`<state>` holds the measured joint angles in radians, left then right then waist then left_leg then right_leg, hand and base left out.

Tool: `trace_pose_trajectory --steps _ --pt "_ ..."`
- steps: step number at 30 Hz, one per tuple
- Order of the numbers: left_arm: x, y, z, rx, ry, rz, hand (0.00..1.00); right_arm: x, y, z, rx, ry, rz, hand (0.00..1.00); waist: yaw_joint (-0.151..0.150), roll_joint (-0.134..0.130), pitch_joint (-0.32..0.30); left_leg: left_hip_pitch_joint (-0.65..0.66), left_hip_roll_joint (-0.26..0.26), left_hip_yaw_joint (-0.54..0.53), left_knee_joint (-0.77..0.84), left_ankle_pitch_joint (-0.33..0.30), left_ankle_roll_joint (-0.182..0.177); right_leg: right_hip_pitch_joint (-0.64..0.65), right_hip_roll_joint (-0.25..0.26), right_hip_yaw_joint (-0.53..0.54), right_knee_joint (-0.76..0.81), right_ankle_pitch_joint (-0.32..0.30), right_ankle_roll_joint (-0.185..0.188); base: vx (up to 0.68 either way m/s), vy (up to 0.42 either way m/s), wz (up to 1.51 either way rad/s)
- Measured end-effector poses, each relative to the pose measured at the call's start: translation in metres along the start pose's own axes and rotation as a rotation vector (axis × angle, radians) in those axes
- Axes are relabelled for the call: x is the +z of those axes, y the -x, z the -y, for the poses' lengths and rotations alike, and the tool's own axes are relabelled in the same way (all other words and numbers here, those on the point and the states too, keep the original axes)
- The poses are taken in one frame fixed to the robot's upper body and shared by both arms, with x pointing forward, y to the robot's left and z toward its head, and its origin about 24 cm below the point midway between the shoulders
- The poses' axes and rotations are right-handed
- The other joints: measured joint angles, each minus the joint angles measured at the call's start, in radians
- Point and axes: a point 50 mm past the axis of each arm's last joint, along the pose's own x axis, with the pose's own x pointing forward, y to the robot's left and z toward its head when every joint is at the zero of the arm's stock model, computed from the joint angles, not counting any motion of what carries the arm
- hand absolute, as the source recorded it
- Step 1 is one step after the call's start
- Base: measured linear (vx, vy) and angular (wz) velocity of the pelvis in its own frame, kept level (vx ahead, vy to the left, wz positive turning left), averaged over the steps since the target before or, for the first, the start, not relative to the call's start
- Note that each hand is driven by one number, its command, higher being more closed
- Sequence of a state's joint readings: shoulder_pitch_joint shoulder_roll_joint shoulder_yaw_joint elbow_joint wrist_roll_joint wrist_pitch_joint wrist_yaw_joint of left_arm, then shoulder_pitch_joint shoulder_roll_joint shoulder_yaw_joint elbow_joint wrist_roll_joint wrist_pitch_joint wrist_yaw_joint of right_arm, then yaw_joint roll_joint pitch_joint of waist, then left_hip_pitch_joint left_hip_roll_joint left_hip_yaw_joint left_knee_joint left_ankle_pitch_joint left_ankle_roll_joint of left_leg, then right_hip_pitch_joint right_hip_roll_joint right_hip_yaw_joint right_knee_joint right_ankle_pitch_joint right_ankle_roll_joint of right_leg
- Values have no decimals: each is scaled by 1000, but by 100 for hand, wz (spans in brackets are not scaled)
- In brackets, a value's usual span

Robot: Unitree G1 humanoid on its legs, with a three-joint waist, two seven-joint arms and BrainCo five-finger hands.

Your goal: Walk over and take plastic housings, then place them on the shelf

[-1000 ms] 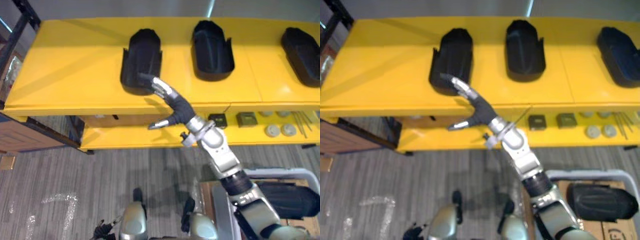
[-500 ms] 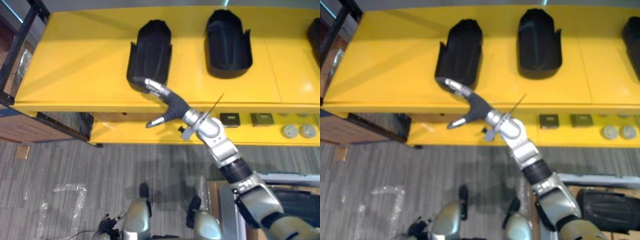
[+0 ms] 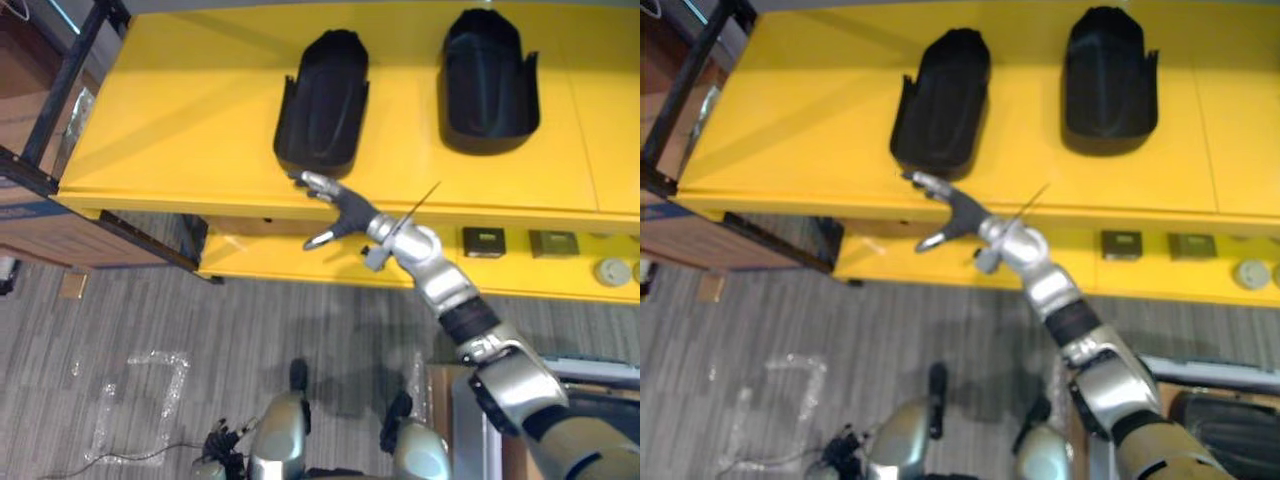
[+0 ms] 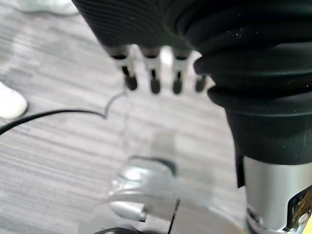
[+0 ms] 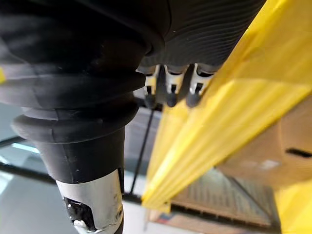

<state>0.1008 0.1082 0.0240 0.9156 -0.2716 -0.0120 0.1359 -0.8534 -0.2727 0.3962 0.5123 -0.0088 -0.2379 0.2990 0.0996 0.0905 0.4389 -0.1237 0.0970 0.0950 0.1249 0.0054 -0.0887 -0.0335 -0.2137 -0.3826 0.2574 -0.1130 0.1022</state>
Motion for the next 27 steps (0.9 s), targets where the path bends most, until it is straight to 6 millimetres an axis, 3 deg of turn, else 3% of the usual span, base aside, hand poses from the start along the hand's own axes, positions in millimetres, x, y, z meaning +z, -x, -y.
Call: trace_pose_trajectory --steps 6,15,27 --pt "0 0 2 -10 -7 -3 0 -7 2 20 -143 33 -32 0 8 11 6 5 -4 -3 -13 11 2 -2 -10 -5 15 -8 1 3 -6 3" --pt "-1 2 2 -16 -6 1 0 -16 9 39 -209 46 -84 0 16 14 7 21 -6 -3 -30 25 1 0 -14 -4 31 -12 2 -14 -5 0" --pt "-2 2 2 -28 -7 -2 0 -18 12 42 -166 -7 -62 0 25 15 7 37 -14 -5 -54 42 3 -5 -29 -5 64 -28 3 -8 -1 1"
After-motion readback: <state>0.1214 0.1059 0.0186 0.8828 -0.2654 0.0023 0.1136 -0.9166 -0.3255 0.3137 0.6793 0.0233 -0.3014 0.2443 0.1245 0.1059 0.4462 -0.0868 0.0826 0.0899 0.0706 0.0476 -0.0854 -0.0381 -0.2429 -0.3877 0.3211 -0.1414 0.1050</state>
